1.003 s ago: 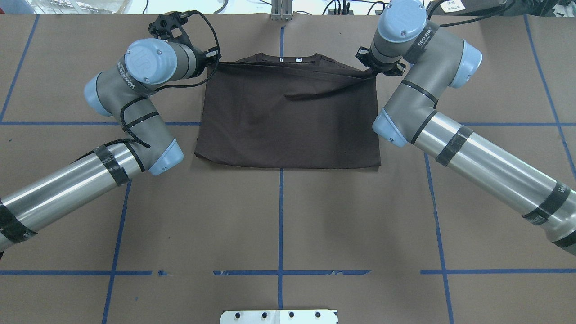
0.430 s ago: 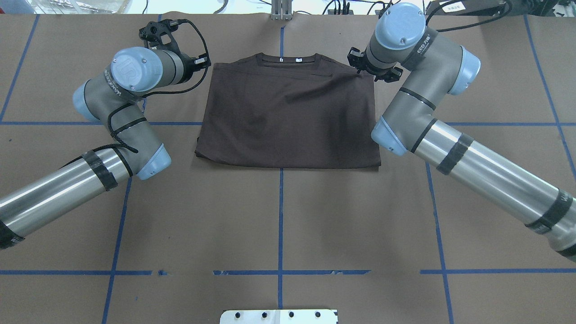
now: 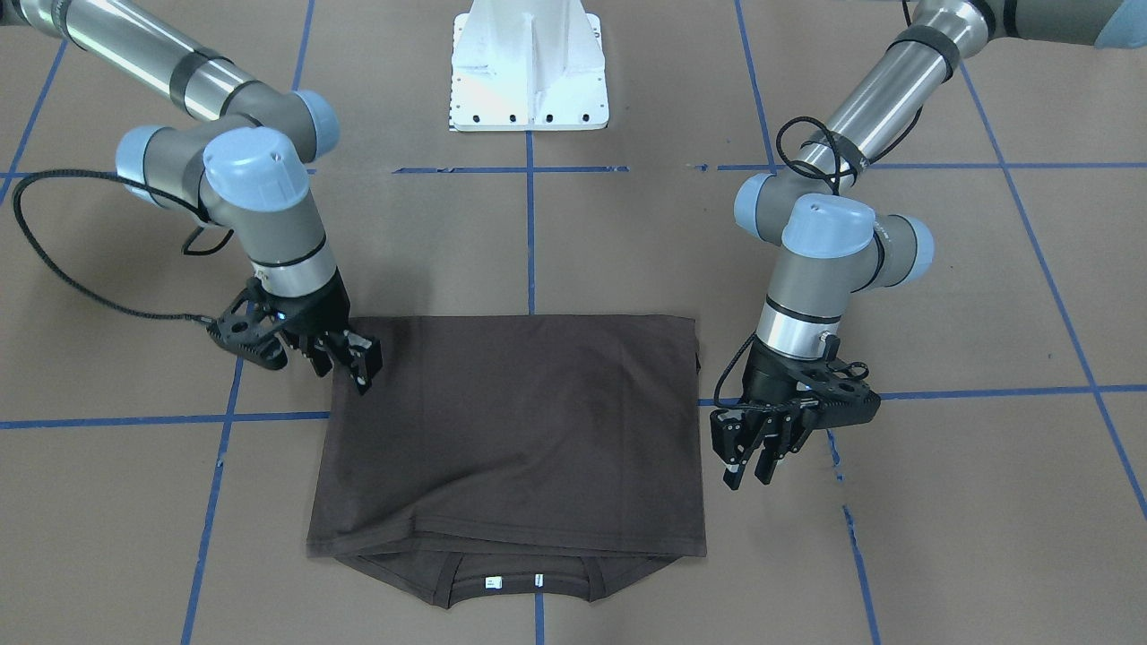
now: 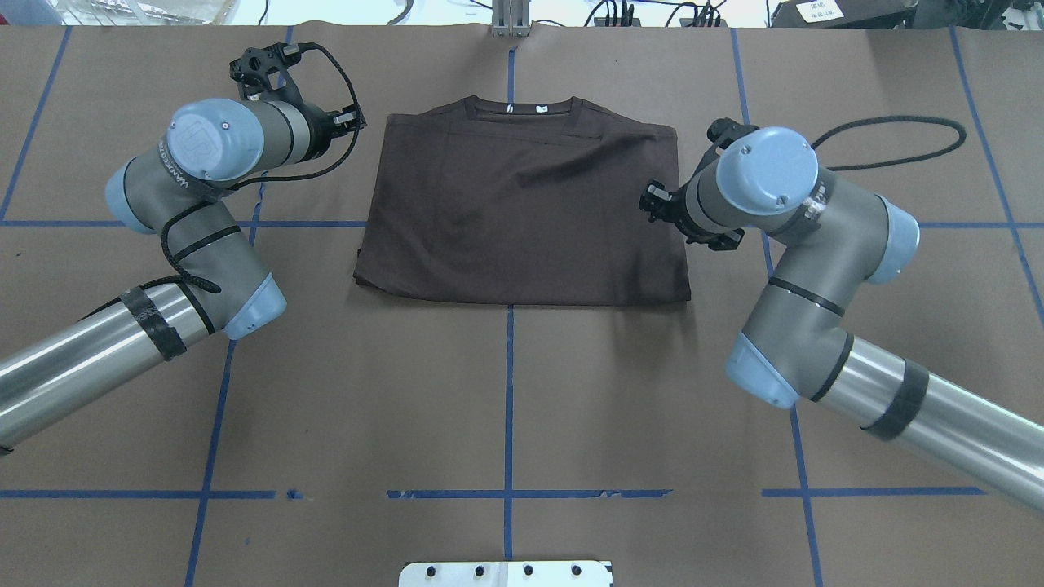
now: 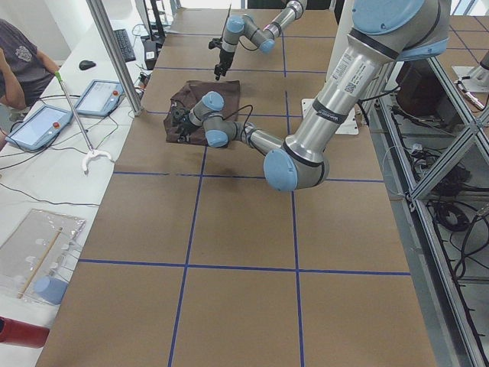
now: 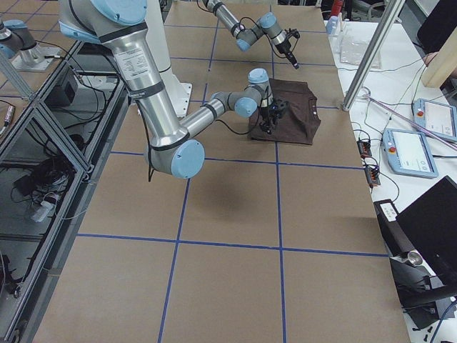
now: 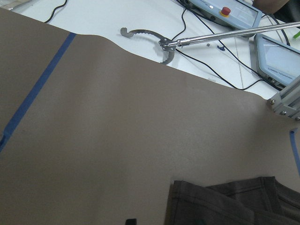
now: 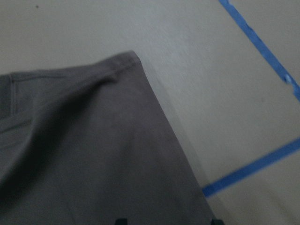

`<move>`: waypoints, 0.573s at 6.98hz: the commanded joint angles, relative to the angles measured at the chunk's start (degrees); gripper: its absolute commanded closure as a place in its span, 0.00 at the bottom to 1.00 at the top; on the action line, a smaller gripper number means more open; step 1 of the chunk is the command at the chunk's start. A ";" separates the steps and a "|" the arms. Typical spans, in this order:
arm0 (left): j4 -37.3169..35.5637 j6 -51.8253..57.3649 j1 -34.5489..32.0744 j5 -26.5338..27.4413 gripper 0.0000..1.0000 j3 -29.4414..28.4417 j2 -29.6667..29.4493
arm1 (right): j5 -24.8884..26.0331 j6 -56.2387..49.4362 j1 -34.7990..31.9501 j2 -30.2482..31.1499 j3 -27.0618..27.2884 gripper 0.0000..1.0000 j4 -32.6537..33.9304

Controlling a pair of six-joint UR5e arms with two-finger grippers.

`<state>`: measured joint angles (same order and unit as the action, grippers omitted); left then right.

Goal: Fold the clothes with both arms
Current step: 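Release the hem at the collar and draw the right gripper back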

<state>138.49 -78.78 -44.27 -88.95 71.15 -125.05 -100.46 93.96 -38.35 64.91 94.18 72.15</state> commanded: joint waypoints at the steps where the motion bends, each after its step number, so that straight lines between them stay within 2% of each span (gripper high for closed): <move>1: 0.20 -1.89 0.14 -0.08 0.47 0.31 0.42 | -0.61 1.49 2.40 5.39 4.44 0.32 0.19; 4: 0.12 -1.99 0.23 0.00 0.47 0.66 0.42 | -0.35 1.93 4.16 5.75 4.09 0.33 0.19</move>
<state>138.72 -80.57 -44.09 -89.01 71.61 -124.61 -100.97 95.57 -35.06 70.47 98.40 72.33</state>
